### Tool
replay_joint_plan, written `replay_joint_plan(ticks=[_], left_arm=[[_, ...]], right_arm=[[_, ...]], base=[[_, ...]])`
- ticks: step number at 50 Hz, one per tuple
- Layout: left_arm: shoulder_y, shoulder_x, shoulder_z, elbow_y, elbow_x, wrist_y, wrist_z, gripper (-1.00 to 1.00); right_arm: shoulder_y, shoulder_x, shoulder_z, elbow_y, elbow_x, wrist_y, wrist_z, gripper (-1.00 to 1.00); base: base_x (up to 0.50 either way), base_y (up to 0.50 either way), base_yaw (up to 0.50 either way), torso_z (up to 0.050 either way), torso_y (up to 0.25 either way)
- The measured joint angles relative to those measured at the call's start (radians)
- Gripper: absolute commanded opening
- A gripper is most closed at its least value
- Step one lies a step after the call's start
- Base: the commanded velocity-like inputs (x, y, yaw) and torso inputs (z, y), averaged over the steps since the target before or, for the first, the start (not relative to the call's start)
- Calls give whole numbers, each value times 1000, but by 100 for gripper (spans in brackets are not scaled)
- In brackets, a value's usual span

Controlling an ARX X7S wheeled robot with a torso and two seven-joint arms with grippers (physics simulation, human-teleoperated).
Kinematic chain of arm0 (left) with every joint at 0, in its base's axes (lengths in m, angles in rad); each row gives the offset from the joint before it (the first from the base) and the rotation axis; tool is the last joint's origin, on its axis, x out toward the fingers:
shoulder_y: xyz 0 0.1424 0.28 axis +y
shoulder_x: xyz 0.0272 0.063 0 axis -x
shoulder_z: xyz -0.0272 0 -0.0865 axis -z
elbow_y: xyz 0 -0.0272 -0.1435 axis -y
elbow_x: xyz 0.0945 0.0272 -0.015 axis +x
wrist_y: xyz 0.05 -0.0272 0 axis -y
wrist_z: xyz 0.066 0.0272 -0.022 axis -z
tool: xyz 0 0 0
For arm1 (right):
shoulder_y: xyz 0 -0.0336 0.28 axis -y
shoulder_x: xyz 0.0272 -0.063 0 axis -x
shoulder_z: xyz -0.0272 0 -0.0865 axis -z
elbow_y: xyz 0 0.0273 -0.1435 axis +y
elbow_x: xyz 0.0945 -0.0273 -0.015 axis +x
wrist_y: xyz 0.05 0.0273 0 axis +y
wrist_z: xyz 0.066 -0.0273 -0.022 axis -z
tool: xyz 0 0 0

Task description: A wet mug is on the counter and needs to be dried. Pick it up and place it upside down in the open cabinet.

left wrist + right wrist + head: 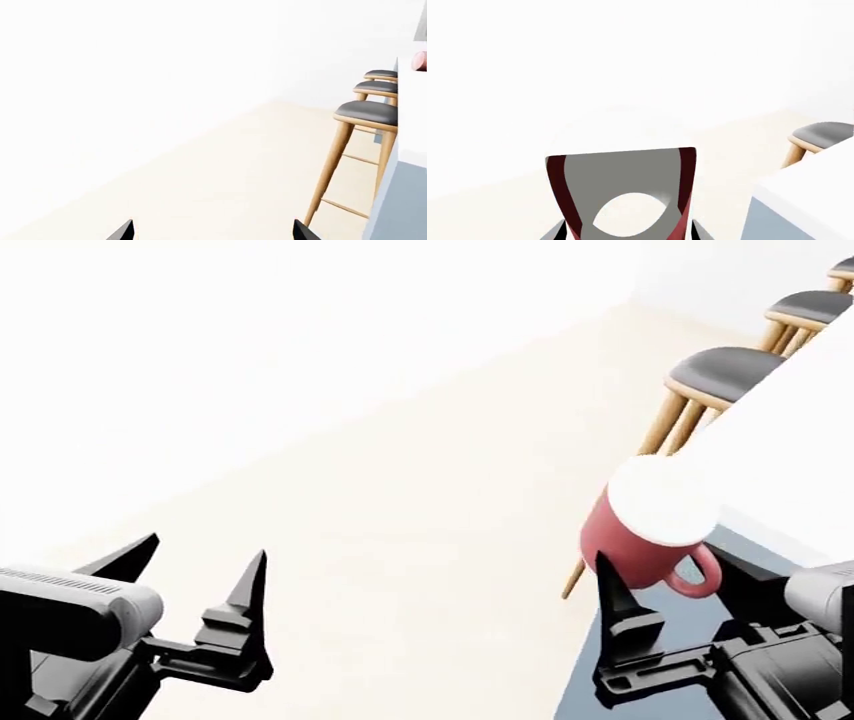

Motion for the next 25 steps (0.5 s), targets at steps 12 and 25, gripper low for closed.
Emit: replay_joint_plan(ticks=[12,25], left_arm=[[8,5,3,-5,5,3,0,100],[13,12,3,-10,3,2,3,100]], right_arm=[[-14,-4,-1,-2,-19,-11,-8,-100],[-22,0,-3,0,-8,-27,-11,-100]], base=[[215,265,479,0,0],[295,404,144,1,0]])
